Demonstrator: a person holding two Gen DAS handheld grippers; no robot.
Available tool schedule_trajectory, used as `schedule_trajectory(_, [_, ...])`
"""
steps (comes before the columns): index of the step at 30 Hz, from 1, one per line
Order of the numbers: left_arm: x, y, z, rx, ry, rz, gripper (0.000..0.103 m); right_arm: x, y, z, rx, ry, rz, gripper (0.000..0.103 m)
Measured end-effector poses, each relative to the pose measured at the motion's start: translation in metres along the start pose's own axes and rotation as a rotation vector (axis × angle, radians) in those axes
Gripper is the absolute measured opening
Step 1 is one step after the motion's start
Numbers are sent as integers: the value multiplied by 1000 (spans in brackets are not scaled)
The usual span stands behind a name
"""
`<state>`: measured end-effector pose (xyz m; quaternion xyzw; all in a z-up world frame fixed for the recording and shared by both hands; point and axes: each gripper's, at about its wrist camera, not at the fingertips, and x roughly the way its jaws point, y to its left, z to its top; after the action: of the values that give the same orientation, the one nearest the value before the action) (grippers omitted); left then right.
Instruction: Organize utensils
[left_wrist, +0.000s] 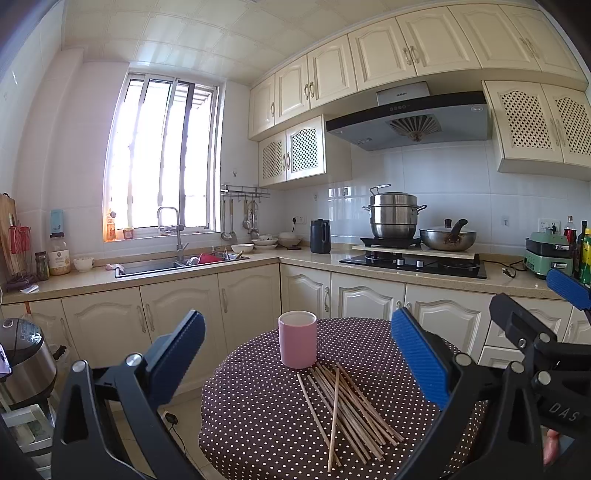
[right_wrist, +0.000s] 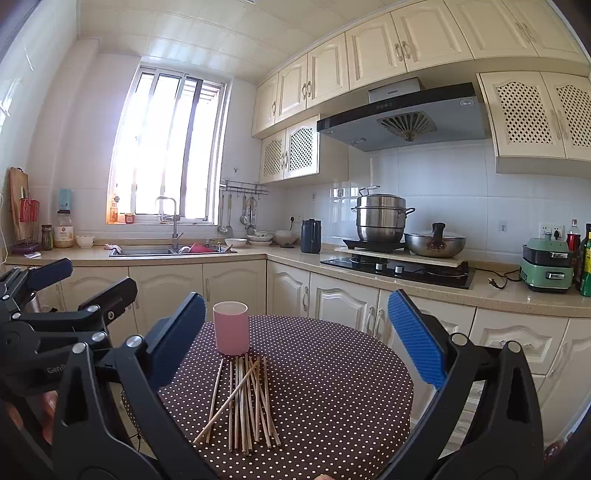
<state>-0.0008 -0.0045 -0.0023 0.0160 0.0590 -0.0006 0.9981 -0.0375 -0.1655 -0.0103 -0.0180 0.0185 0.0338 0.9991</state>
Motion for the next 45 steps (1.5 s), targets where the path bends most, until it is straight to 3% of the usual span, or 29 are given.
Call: schedule_trajectory(45, [3, 6, -5, 1, 14, 9, 99, 11, 3, -2, 16, 29, 5, 97])
